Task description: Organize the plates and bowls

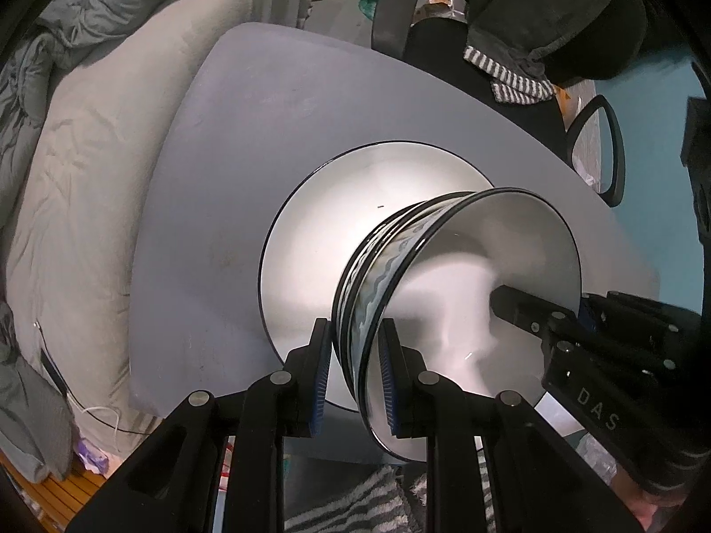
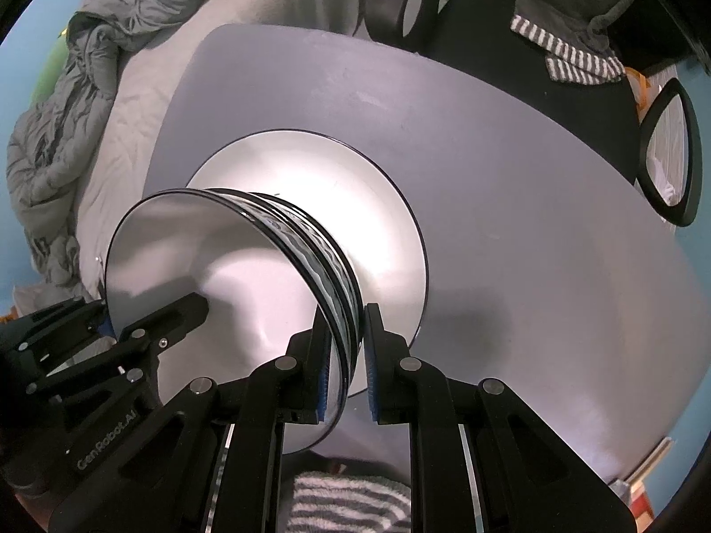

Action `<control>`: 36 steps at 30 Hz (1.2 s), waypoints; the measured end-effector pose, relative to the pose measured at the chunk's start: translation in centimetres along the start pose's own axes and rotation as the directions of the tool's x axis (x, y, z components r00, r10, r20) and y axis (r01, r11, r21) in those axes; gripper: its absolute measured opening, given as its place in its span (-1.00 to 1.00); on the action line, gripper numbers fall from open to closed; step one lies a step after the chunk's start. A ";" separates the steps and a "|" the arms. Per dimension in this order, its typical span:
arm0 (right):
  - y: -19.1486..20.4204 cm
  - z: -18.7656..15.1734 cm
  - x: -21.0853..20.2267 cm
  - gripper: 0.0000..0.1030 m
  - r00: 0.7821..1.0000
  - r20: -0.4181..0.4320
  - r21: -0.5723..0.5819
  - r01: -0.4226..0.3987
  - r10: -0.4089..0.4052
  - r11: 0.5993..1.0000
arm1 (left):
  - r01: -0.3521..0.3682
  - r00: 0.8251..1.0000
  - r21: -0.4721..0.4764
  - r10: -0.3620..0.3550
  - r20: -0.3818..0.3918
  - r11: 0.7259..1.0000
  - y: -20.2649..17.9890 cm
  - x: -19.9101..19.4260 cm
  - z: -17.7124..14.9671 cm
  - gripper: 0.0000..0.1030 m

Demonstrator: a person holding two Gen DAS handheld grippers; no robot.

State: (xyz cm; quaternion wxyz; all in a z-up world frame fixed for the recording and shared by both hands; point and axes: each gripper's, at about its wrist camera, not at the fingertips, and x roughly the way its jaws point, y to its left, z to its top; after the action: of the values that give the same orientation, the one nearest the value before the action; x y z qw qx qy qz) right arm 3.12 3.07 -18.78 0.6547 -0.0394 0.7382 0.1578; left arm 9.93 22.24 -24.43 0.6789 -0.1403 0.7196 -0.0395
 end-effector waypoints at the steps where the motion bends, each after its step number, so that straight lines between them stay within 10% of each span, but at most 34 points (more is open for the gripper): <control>1: 0.0 0.0 0.0 -0.73 1.000 -0.001 0.002 -0.003 0.003 1.000 | 0.003 1.000 0.001 -0.003 0.002 1.000 0.1 0.0 0.0 -0.61; 10: -0.2 0.2 0.0 -0.60 1.000 -0.006 -0.011 -0.019 0.019 1.000 | 0.040 0.998 -0.025 -0.039 0.050 0.999 1.0 -1.4 -0.1 -0.31; 20: 0.0 -1.0 -2.9 0.07 0.992 0.110 -0.046 0.062 -0.056 0.997 | -0.038 0.984 0.017 0.034 0.173 0.999 1.1 -5.7 -0.7 0.22; 36: 0.4 -5.3 -12.6 0.30 0.916 0.388 -0.046 0.129 -0.101 0.991 | -0.020 0.927 0.038 0.005 0.374 0.999 -0.4 -13.2 -4.6 0.44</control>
State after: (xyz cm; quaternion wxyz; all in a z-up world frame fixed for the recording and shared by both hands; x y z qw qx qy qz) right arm -0.26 0.12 -5.92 0.7931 -0.0740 0.5858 0.1496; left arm 5.95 24.66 -11.23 0.8066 -0.1267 0.5769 -0.0225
